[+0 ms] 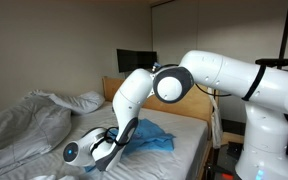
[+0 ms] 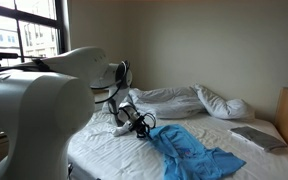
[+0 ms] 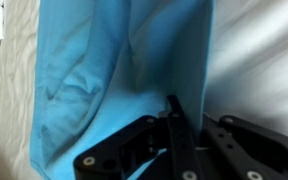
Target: Fold the blue t-shirt from right to left
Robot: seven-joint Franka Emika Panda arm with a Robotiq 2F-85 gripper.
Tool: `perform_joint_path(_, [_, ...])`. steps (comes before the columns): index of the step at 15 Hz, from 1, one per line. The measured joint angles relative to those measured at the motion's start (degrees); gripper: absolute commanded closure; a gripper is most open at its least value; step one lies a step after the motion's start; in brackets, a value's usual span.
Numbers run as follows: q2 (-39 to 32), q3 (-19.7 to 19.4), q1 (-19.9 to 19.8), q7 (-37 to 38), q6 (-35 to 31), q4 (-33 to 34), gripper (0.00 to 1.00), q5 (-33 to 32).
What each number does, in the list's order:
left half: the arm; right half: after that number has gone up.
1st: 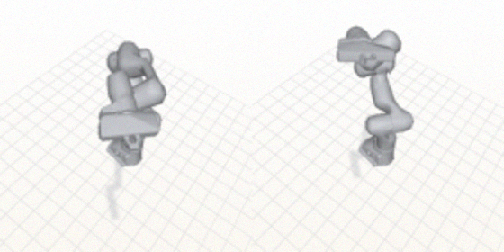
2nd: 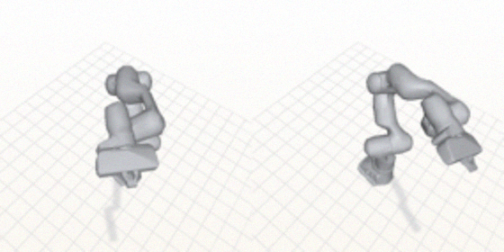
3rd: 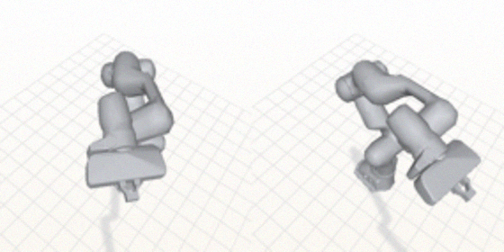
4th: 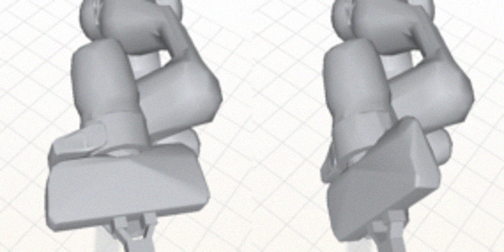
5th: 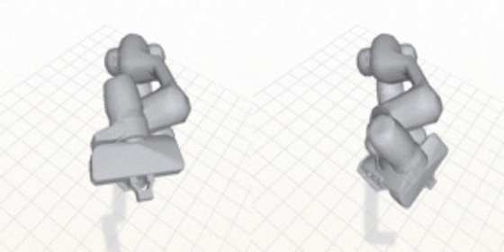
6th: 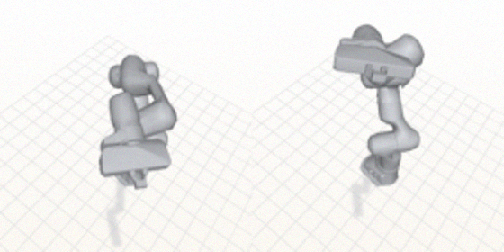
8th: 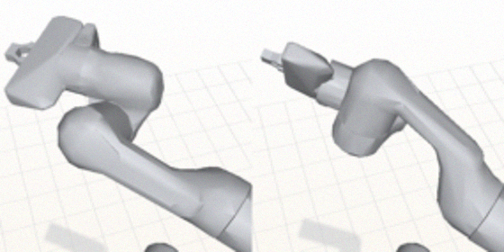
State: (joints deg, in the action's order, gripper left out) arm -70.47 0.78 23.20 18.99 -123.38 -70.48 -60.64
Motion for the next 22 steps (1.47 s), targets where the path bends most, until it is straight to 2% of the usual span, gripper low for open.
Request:
perform_joint_path(4, [0.07,1.85,-1.85,-8.09,3.54,3.79,0.95,8.51])
perform_joint_path(9, [0.33,3.87,-5.78,-24.87,13.94,12.54,0.94,23.6])
perform_joint_path(14, [0.34,3.64,-9.51,-39.57,29.99,22.64,0.94,35.96])
perform_joint_path(17, [-0.16,3.85,-11.59,-43.2,41.95,28.71,0.94,39.68])
perform_joint_path(19, [-0.5,3.66,-12.4,-44.56,46.83,31.45,0.96,42.21])
perform_joint_path(20, [-0.73,3.94,-12.66,-45.37,48.21,32.42,0.7,42.85])
perform_joint_path(21, [-0.87,4.49,-12.81,-46.43,48.65,32.9,0.69,43.28])
perform_joint_path(22, [-0.9,5.14,-12.81,-47.22,48.58,32.98,0.64,43.73])
